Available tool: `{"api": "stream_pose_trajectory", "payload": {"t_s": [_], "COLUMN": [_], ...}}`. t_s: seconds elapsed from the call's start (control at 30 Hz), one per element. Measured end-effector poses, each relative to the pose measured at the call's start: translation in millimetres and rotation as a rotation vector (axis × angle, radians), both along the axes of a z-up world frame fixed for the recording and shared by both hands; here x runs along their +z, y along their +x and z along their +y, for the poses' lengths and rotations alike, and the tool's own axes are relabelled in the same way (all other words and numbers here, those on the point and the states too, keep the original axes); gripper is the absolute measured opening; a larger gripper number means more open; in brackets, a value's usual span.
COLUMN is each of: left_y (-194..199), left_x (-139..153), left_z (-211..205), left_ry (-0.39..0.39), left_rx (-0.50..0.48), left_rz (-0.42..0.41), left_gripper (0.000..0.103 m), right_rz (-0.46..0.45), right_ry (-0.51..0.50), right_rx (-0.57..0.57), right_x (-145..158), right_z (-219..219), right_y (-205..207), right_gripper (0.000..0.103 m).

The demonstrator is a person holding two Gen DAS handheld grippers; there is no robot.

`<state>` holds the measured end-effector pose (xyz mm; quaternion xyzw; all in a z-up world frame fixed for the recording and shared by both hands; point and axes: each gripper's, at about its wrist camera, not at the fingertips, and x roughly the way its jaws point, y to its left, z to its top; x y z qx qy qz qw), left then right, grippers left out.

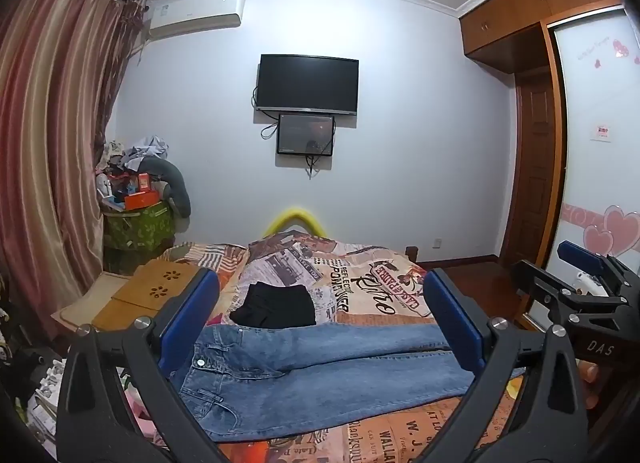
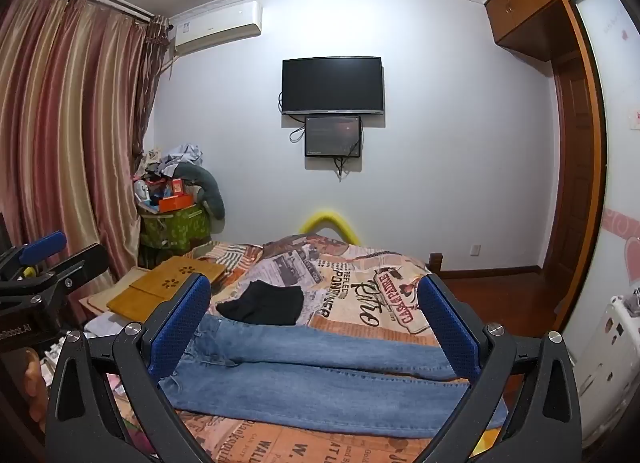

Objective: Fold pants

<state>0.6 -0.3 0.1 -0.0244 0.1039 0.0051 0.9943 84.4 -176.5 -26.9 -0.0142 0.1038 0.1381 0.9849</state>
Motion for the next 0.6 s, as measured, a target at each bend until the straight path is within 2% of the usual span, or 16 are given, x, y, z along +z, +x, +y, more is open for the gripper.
{"api": "stream_pose_trajectory", "payload": {"t_s": [0.17,0.23,0.43,0.6], "left_y": [6.2,3.6,7.1,2.0], "left_x": [-2.7,-1.2,-9.0,-4.8], "left_z": [-10.6,-0.9,-5.8,-3.5], "left_ry": [0.005,-0.014,-0.007,-0.008], "left_rx": [0.017,0.003,0.004,0.001], "left_rz": [-0.005,-0.002,-0.011,-0.016], "left_gripper": [0.103,0.103,0.103,0.103], "right_rz": [-0.002,0.0,0.002,0.004], "right_ry": [0.0,0.001,-0.003,-0.002], "right_rx": [0.0,0.0,-0.002,-0.002], "right_x": [0.0,0.2,0.0,0.2], "right_z": [-0.2,-0.6,-0.4,-1.1], "right_y": [-0.2,-0.3,0.4,0.5], "right_gripper": [0.103,0.103,0.103,0.103]}}
